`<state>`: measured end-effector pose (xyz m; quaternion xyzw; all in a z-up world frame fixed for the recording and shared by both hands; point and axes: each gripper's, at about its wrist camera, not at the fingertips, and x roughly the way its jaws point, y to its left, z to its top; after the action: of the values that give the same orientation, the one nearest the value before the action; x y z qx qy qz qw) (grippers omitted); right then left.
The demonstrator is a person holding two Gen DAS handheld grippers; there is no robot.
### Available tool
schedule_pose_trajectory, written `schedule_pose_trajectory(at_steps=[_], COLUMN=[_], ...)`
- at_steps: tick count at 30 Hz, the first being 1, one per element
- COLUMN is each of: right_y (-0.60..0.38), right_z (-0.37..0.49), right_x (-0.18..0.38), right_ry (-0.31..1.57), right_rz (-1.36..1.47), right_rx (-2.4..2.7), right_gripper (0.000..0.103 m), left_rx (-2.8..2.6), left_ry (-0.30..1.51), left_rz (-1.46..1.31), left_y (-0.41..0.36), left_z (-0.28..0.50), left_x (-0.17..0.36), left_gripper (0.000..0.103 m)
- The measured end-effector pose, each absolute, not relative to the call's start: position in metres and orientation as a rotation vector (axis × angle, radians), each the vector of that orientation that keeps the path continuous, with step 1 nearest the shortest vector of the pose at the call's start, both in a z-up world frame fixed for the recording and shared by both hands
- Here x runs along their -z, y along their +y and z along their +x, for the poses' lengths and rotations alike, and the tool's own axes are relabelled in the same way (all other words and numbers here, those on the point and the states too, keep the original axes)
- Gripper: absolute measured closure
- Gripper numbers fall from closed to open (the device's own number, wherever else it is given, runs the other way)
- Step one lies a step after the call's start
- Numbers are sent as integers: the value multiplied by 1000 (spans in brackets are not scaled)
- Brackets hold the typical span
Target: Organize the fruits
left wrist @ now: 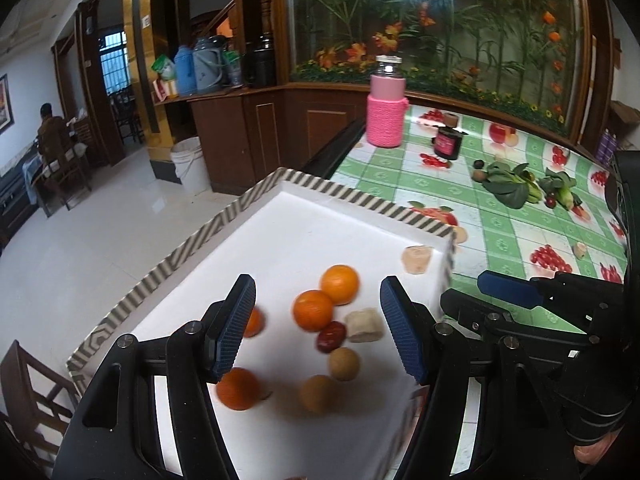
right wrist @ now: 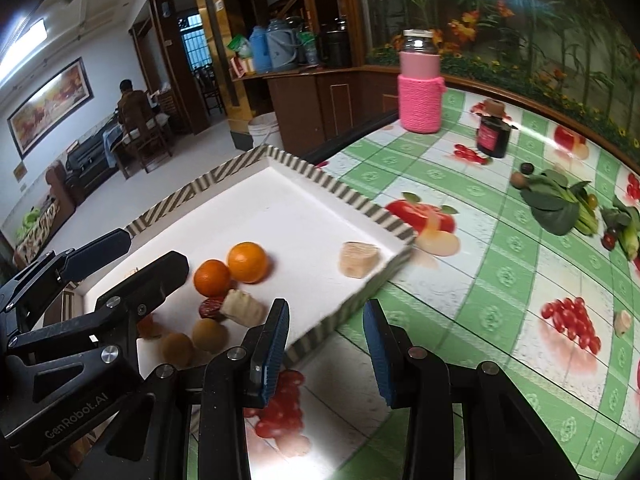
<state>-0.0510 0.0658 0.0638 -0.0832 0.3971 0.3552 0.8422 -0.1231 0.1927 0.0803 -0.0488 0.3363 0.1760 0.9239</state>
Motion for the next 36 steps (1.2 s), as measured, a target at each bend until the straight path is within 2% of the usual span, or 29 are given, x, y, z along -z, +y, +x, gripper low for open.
schedule_pose_trajectory(at_steps=[36], right_y=[102], right_z=[-63], right_x=[-53], right_ry=[855], right_rz=[-239], right_rx=[-795], right_gripper=[66], left_rx=[-442], left_ry=[682], left_rz=[-97], left_y=[220], left_z=[-137], left_x=[-74], left_gripper=[37])
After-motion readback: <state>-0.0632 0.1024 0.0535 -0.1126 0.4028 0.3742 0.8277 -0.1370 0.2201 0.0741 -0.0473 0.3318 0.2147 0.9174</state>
